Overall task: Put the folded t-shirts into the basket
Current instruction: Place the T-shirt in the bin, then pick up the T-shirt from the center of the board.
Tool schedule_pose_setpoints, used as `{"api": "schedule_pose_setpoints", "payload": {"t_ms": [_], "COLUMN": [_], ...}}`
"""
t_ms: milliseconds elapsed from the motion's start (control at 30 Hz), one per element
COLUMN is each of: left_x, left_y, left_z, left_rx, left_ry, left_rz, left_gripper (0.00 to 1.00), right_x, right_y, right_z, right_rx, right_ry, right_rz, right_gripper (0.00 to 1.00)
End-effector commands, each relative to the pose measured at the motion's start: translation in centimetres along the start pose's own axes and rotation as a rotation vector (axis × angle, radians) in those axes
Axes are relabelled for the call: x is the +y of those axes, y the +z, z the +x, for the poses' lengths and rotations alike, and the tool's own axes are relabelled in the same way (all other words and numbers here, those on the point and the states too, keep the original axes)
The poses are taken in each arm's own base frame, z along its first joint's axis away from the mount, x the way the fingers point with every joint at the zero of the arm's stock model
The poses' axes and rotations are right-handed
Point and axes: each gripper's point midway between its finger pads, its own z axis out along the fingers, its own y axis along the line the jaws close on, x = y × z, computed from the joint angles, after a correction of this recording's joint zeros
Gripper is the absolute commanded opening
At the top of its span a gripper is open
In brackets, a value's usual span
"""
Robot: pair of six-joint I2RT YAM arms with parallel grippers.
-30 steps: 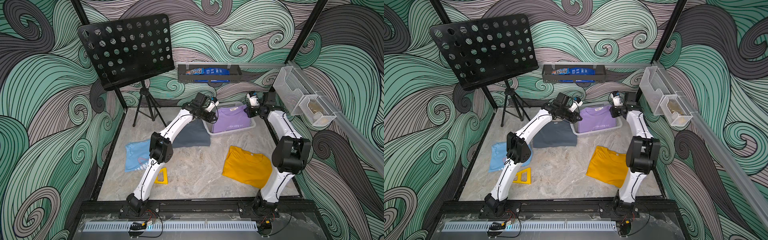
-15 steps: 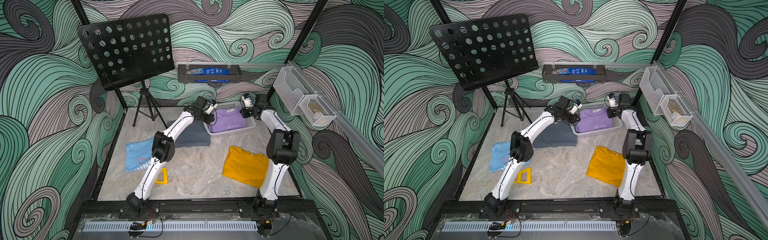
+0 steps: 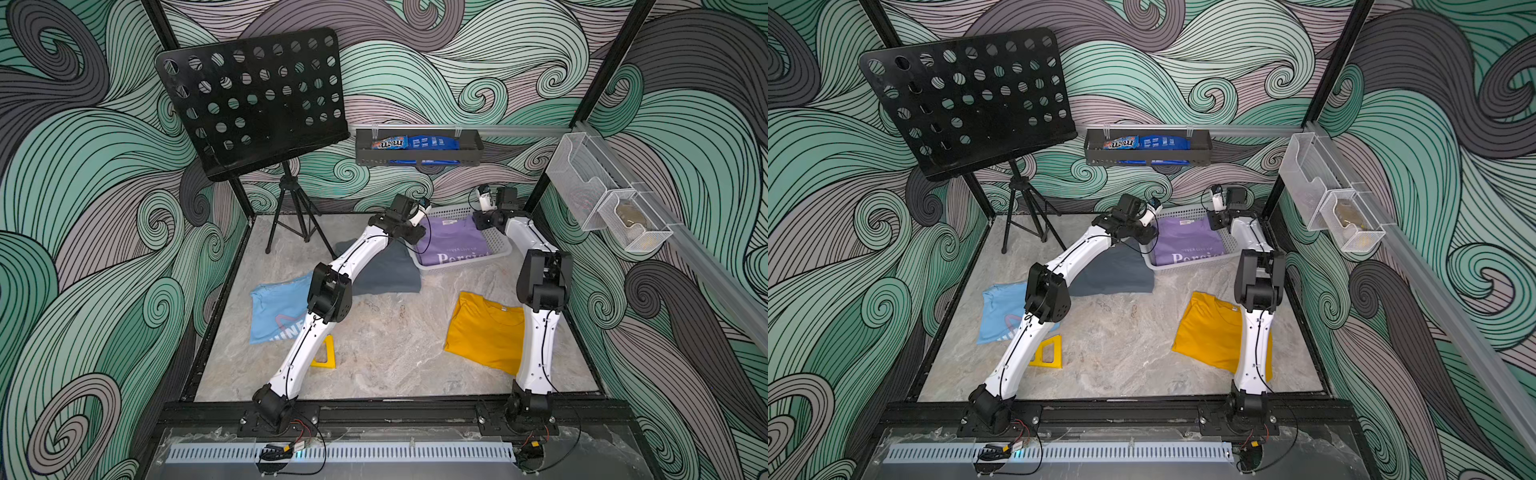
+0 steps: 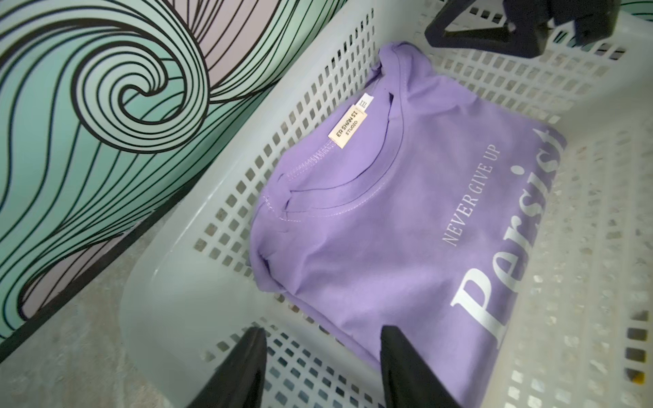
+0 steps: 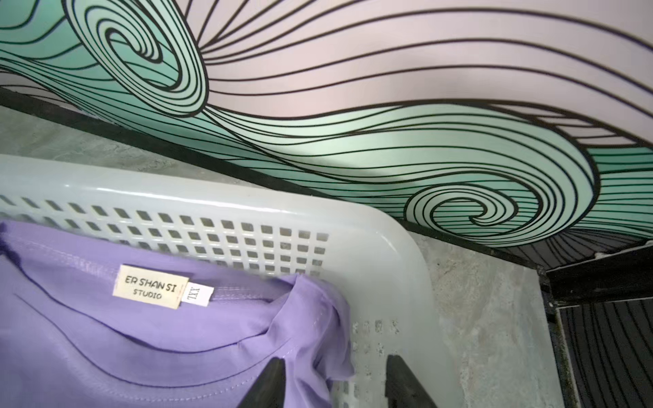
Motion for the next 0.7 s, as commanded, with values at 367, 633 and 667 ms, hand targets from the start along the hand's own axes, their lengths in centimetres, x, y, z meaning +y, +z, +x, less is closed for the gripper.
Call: {"api": "schedule_pose_setpoints", "payload": {"t_ms": [367, 633, 667], "left_x": [-1.0, -2.8, -3.0], "left_y": [-16.9, -24.8, -25.2], "left_z": [1.1, 10.2, 11.3], "left_rx": [0.173, 0.316, 0.32], "left_ry": [0.112, 0.087, 0.062], "left_rz": [-0.019, 0.065, 0.084], "left_gripper": [0.8, 0.85, 0.87], "right_x": [5.8, 13.6, 14.7], "right_y": [-18.7, -24.3, -24.5], "right_z": [-1.0, 14.0, 15.8], "right_rx": [-0.097, 0.078, 0.09], "right_ry": [-0.186, -0.383, -0.403], "right_rz": [-0.163, -0.336, -0.358], "right_gripper": [0.69, 0.84, 0.85]}}
